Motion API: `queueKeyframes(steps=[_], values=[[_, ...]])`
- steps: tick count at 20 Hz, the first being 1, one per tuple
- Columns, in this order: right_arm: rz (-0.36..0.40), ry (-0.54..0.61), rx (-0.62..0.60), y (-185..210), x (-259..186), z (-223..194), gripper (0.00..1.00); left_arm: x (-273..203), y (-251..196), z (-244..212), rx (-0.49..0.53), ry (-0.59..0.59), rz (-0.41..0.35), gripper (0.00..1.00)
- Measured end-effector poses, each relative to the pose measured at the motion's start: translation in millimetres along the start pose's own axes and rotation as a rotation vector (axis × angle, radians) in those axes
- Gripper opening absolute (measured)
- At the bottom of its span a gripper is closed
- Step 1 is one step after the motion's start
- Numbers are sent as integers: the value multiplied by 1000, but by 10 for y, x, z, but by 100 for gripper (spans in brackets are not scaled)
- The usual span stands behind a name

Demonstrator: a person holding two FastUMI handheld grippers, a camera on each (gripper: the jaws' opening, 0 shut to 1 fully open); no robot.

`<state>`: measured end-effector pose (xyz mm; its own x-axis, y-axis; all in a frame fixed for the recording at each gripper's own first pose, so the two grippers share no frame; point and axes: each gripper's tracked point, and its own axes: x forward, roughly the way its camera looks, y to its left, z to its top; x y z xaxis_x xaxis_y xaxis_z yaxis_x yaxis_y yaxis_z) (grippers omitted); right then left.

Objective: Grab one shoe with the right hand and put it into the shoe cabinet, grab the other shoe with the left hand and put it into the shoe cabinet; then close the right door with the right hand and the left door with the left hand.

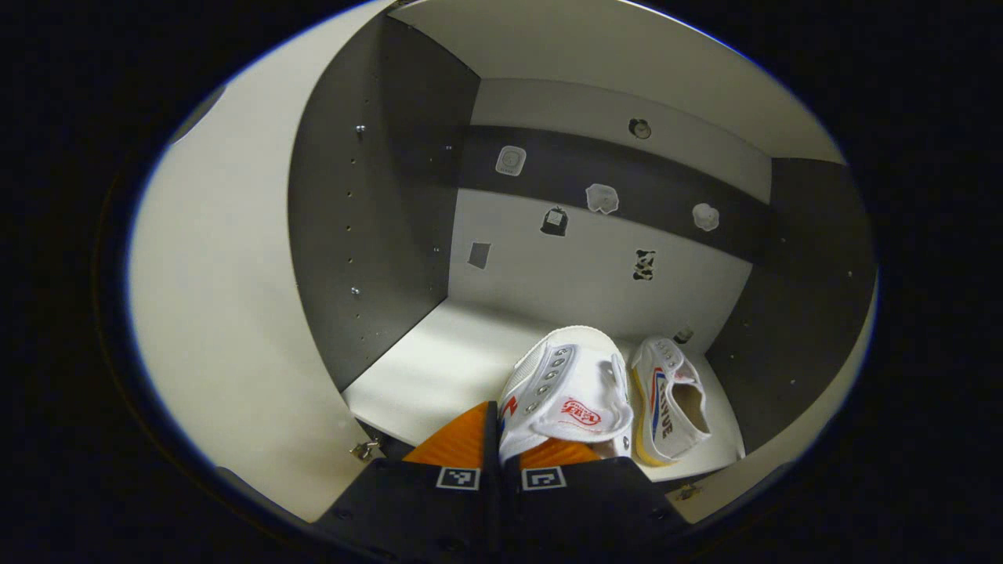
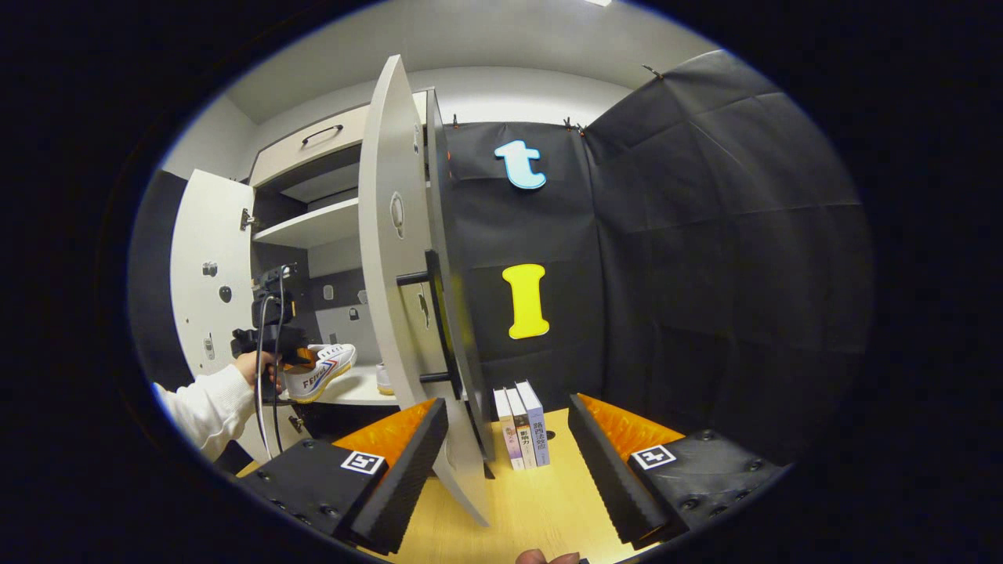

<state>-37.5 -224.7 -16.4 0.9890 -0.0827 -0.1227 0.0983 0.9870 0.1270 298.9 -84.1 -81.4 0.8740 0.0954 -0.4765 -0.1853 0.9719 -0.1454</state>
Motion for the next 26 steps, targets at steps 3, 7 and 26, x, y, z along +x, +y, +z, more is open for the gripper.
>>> queueKeyframes(steps=[3,7,26], values=[[-18,3,-17,-162,2,-14,98,393,-90,59,12,20,33,5],[-53,26,-24,-349,20,-47,98,807,-192,146,29,44,78,5],[-66,-15,-35,-348,120,177,98,405,-233,66,219,-90,-50,82]])
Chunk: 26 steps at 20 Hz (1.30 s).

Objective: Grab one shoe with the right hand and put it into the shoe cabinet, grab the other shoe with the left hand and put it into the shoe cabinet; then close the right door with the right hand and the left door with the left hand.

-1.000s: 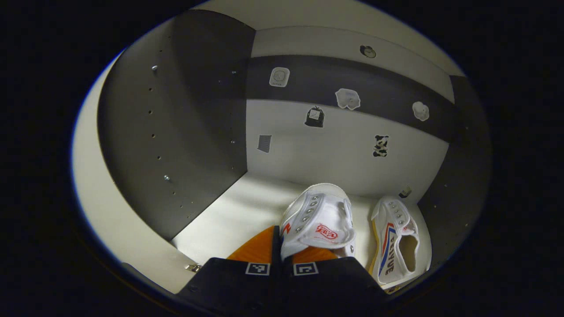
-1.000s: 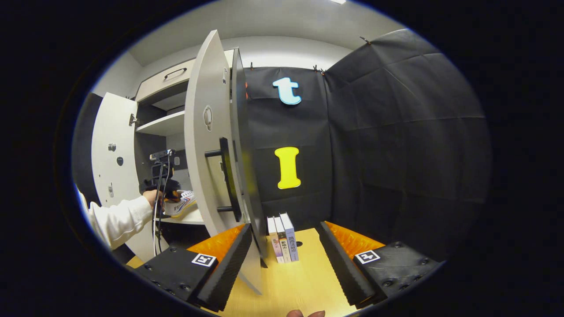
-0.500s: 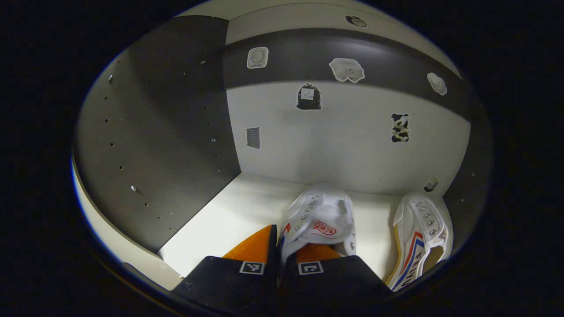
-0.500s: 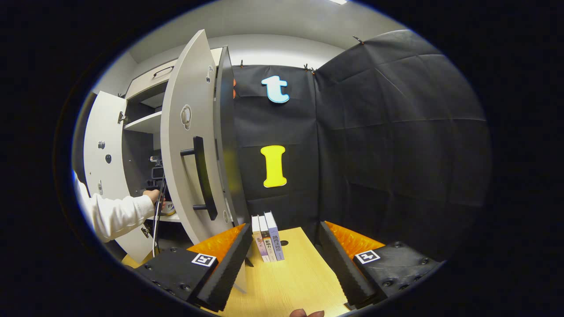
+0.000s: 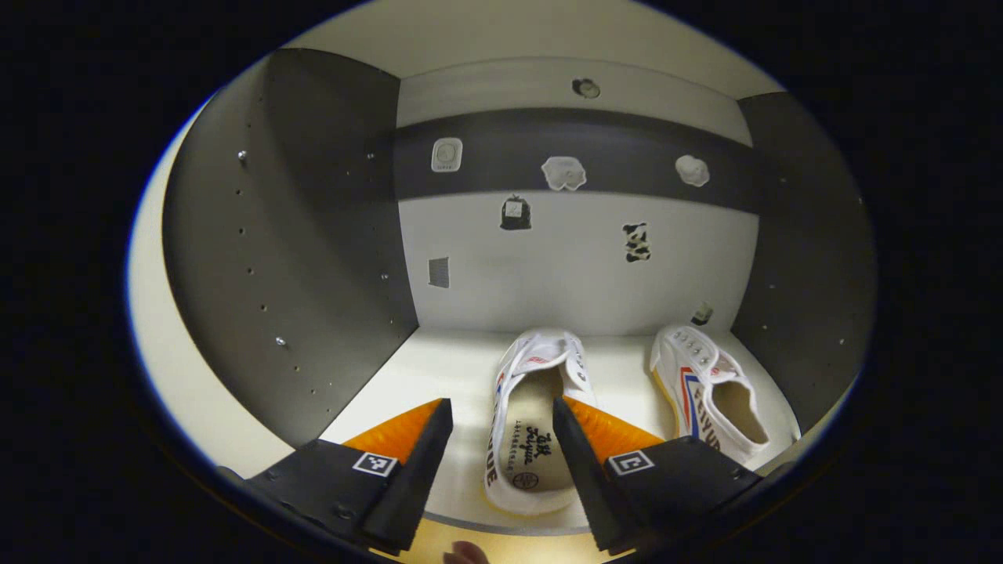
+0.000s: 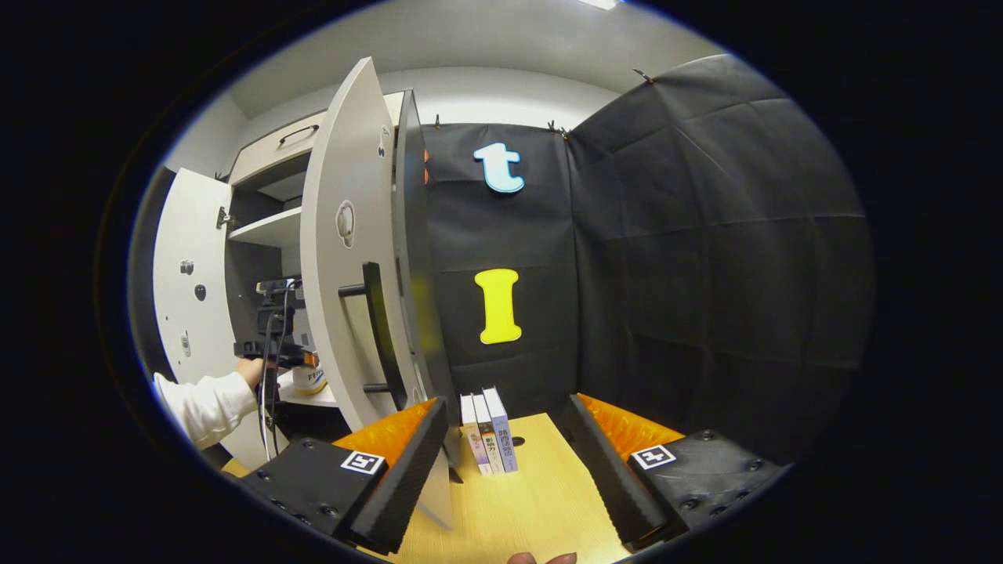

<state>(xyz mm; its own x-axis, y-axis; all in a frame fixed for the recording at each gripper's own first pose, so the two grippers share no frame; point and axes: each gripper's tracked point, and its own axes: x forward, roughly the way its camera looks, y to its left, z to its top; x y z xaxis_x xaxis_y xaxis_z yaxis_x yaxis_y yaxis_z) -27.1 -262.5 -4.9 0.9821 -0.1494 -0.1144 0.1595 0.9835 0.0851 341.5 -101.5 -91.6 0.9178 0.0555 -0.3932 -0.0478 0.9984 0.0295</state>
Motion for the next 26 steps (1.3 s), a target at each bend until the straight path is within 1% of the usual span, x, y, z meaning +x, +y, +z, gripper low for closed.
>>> queueKeyframes(steps=[2,4,7,8,9,10,12,13,15,18,22,26], values=[[10,-13,-18,32,37,88,98,-248,-12,107,15,-66,-24,88],[19,-23,-25,69,89,184,98,-517,16,213,4,-123,-35,90],[37,-34,-13,127,182,303,98,-903,93,262,-23,-154,-45,90],[39,-40,-11,127,222,339,100,-1050,96,294,-34,-173,-59,90],[39,-46,-11,125,258,370,100,-1208,118,318,-41,-196,-69,90],[40,-48,-10,129,299,392,98,-1365,128,337,-37,-219,-81,91],[50,-43,-1,154,376,392,98,-1663,217,328,-4,-252,-65,93],[58,-37,3,181,404,388,98,-1797,250,322,11,-270,-61,93],[69,-33,-2,220,465,354,98,-2098,242,287,9,-302,-83,93],[91,-30,10,328,503,331,98,-2477,237,224,-22,-329,-127,93],[108,-23,-3,440,508,278,98,-2845,288,164,-32,-356,-166,93],[90,-38,3,480,496,277,98,-3006,473,47,-10,-361,-183,93]])
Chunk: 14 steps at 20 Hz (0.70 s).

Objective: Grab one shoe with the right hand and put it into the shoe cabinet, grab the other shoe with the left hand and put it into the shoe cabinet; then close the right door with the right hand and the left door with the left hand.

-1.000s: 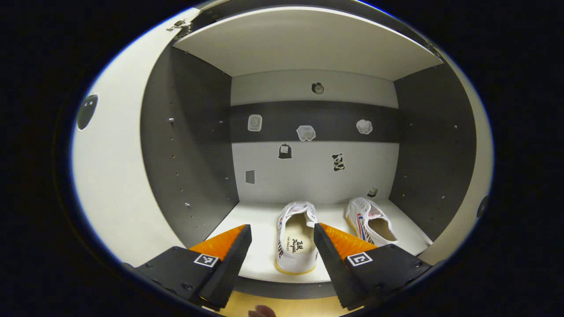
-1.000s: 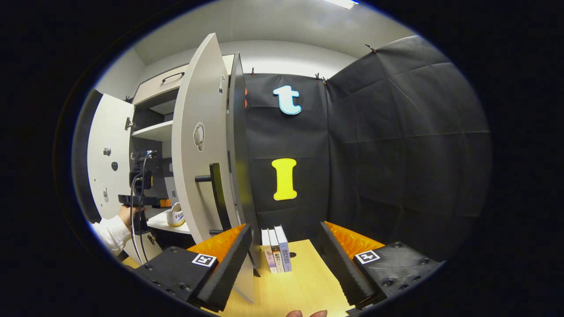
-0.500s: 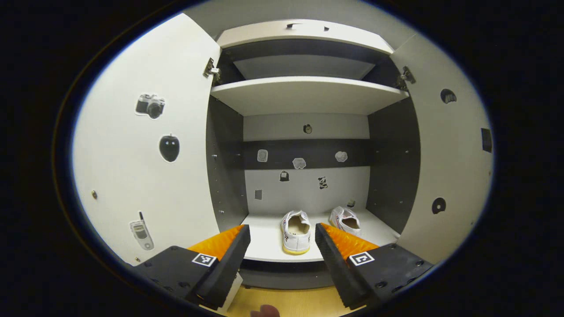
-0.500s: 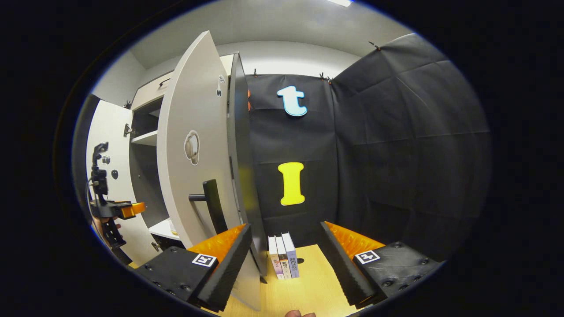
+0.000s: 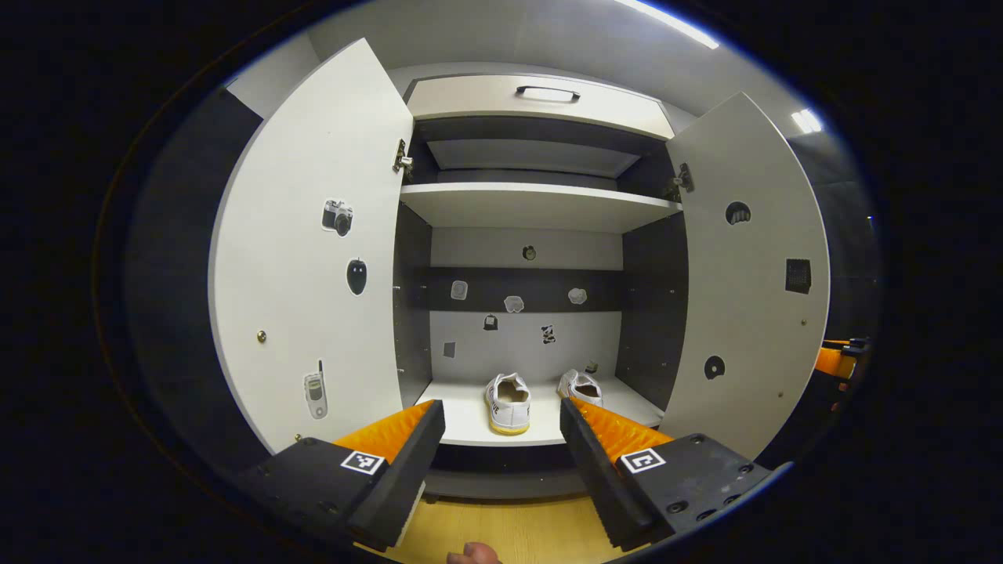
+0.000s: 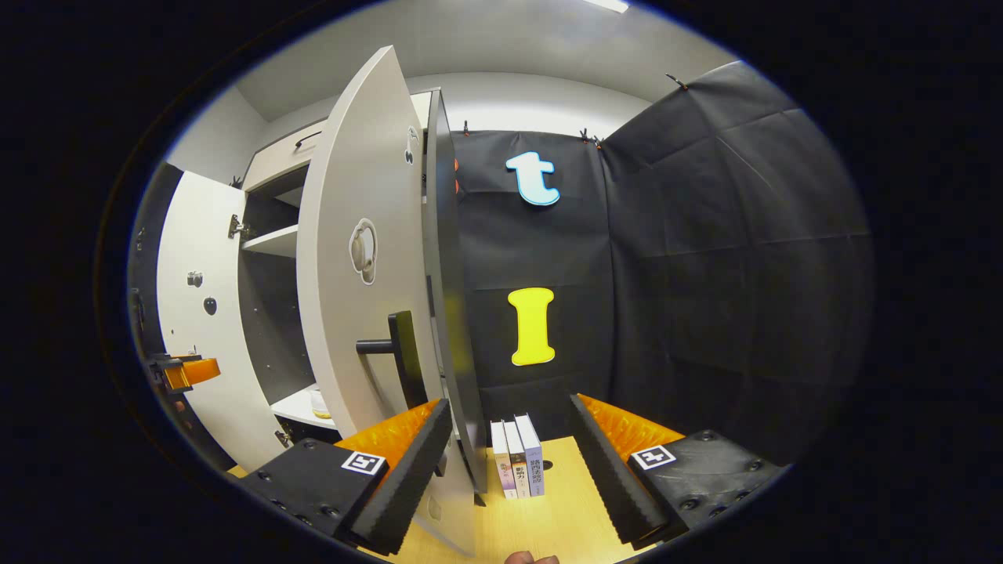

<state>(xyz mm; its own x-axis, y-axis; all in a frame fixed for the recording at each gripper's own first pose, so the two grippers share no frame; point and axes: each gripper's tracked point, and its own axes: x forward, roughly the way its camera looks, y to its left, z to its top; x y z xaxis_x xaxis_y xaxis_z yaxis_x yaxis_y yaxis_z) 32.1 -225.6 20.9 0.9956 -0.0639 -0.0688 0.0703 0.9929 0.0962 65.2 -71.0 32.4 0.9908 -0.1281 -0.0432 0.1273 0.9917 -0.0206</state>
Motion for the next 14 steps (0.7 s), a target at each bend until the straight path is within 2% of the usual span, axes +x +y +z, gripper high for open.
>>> queueKeyframes(steps=[7,14], values=[[-79,-24,-26,111,-63,-7,98,-277,293,13,9,-27,-32,93],[-52,-27,-10,565,-125,-81,98,-436,710,59,-1,-51,-17,93]])
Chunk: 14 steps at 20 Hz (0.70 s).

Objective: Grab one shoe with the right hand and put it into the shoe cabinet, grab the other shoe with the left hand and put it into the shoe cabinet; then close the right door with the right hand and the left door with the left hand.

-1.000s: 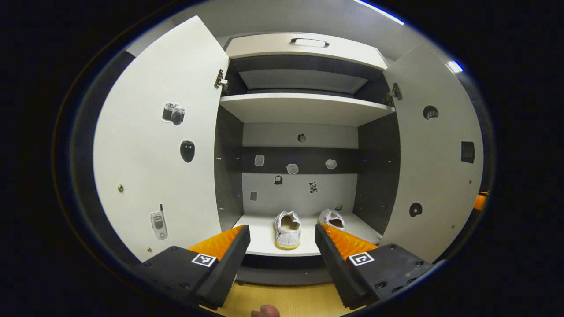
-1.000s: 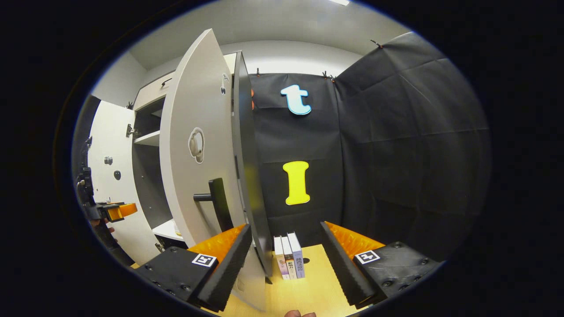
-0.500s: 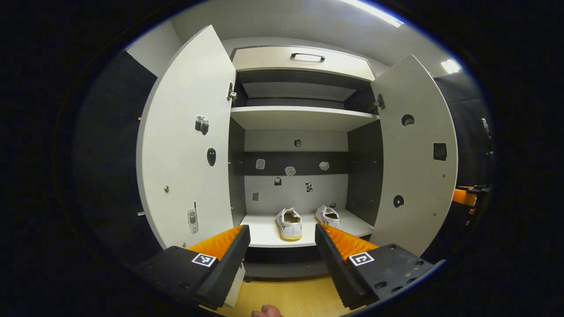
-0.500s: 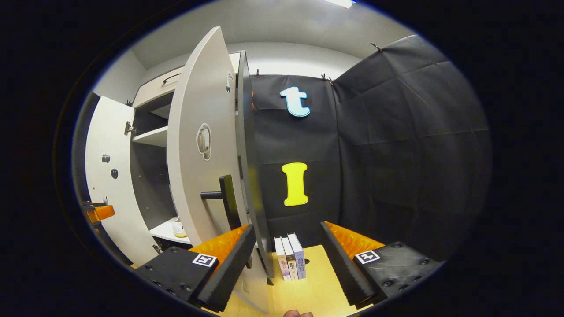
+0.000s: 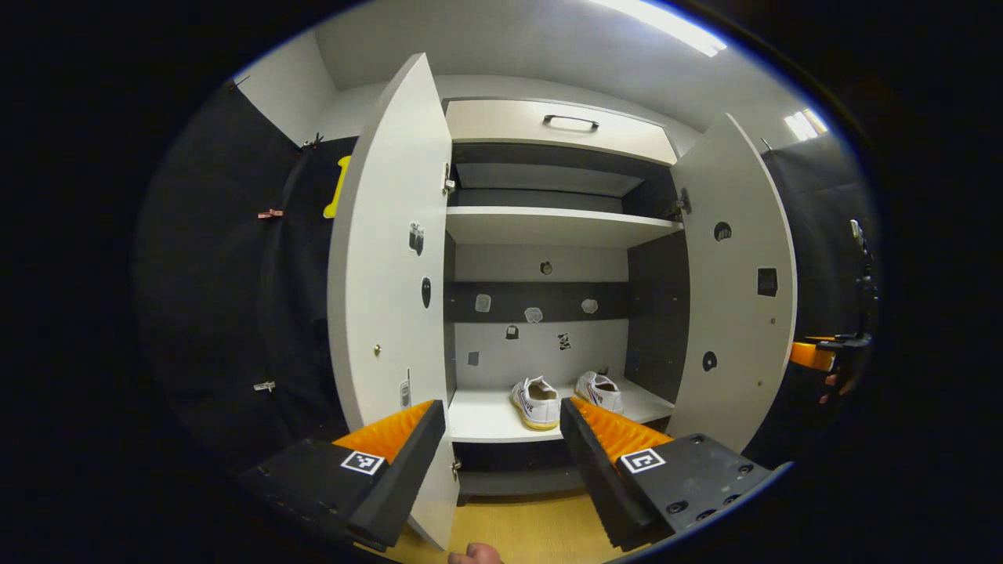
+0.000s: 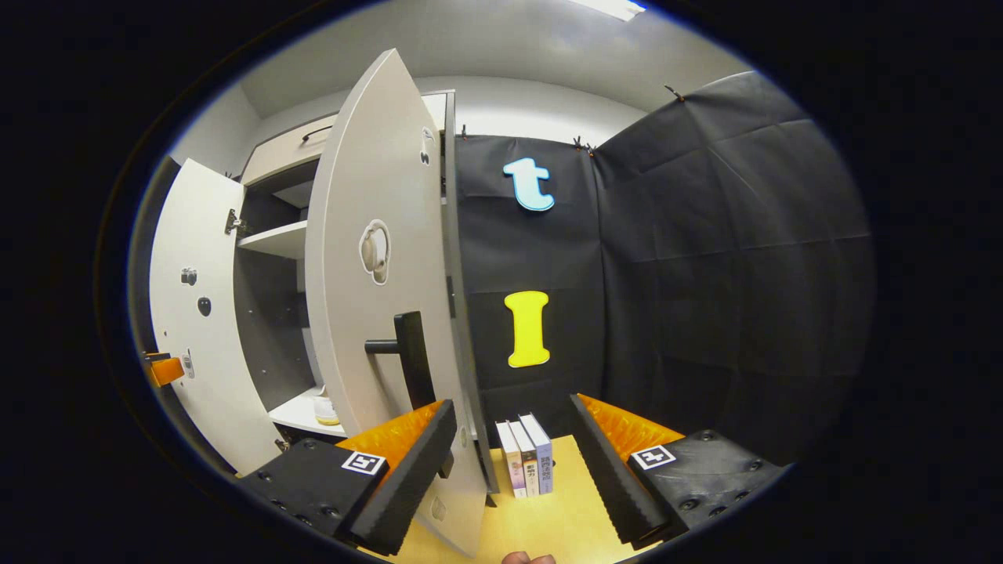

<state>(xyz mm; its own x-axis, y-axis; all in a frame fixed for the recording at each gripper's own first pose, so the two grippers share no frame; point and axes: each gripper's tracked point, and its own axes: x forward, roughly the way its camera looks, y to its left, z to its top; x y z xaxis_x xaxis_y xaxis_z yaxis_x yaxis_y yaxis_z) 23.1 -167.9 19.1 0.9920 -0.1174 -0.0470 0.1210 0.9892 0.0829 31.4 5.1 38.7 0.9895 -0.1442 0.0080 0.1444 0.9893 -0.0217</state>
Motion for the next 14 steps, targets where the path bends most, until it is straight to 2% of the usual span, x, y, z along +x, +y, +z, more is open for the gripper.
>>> queueKeyframes(steps=[6,9,14], values=[[128,24,6,770,85,-140,98,-167,343,12,-20,-13,40,93],[230,53,11,1257,210,-186,98,-269,520,62,-32,-27,64,93],[308,43,-7,1715,29,-215,98,-417,878,101,-44,-39,132,93]])
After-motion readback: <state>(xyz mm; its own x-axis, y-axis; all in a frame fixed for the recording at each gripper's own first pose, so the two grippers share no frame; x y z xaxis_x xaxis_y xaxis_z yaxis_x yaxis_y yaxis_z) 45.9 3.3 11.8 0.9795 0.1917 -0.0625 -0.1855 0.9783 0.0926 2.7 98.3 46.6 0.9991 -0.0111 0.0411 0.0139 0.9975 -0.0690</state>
